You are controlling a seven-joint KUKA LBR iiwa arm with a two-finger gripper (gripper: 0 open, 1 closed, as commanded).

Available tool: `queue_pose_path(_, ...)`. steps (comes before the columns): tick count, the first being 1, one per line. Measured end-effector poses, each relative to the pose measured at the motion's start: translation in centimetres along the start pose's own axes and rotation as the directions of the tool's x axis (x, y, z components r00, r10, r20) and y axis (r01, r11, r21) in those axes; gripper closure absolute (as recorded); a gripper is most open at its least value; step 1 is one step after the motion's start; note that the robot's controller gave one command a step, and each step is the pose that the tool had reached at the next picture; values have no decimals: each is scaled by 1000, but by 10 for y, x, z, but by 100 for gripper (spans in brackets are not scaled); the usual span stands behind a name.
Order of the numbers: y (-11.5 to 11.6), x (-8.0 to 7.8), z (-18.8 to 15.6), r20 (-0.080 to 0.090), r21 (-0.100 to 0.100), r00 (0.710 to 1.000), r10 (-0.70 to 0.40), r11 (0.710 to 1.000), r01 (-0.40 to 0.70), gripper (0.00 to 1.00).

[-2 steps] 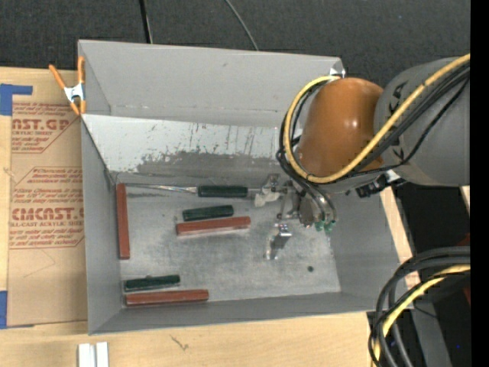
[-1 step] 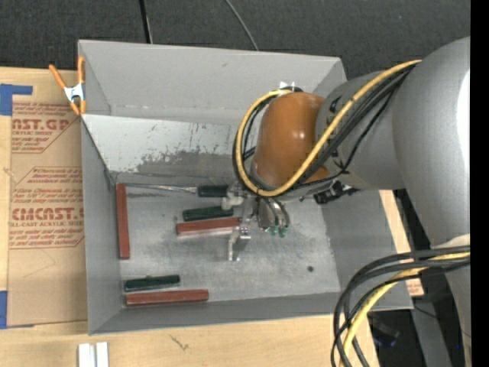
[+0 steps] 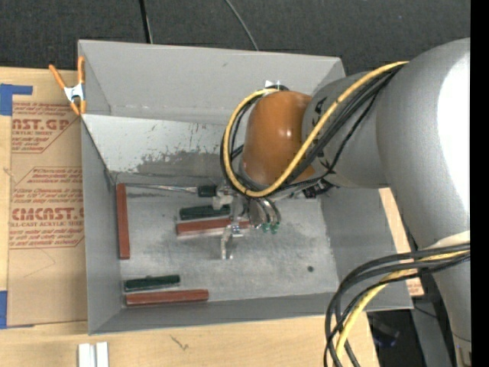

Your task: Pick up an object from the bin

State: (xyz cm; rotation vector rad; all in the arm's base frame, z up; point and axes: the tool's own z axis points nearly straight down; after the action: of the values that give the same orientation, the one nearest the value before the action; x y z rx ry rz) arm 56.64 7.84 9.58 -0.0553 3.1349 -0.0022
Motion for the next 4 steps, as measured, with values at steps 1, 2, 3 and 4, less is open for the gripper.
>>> queue_pose_path(1, 1, 8, -6, -5, -2, 992, 124, 992, -124, 0)
queue_pose_path(2, -3, 9, 12, 24, -3, 994, 110, 994, -110, 0)
queue_pose_path(3, -3, 8, 10, 17, -3, 994, 110, 994, -110, 100)
queue_pose_path(4, -3, 8, 10, 17, -3, 994, 110, 994, -110, 100)
